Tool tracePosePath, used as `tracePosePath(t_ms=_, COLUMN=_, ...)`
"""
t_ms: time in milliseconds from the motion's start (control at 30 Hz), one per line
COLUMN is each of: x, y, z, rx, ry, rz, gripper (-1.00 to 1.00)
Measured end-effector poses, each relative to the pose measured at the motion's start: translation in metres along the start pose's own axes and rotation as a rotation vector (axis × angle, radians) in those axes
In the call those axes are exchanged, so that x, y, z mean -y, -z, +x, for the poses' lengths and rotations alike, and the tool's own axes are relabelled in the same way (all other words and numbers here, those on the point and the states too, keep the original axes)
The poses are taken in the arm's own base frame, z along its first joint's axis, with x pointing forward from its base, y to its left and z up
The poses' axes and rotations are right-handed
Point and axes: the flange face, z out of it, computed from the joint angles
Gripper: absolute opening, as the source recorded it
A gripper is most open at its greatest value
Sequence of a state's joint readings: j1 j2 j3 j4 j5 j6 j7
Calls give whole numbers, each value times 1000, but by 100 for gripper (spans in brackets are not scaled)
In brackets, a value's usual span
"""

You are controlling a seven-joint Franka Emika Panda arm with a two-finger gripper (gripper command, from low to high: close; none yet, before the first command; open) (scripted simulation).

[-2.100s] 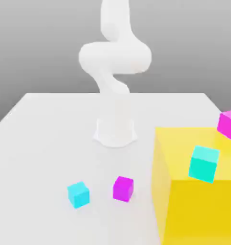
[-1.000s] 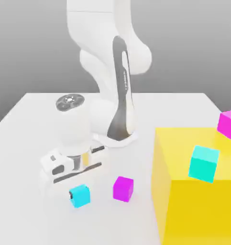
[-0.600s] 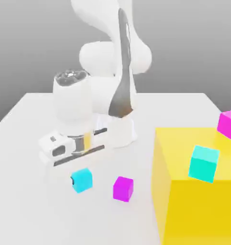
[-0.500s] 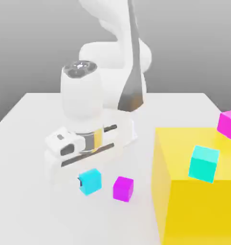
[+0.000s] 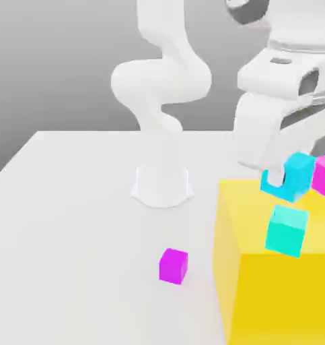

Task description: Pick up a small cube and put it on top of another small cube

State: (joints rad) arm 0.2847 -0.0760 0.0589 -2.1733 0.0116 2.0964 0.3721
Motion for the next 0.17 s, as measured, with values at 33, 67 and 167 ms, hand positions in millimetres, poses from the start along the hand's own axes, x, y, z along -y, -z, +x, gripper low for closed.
tracePosePath(t_ms=33, x=0, y=-14, z=0, rx=0, ry=-2, rz=0, gripper=-100)
tracePosePath(t_ms=67, x=0, y=-26, z=0, rx=0, ry=-3, rz=0, gripper=100)
tracePosePath(t_ms=167, x=0, y=-26, z=0, rx=0, ry=-3, rz=0, gripper=100)
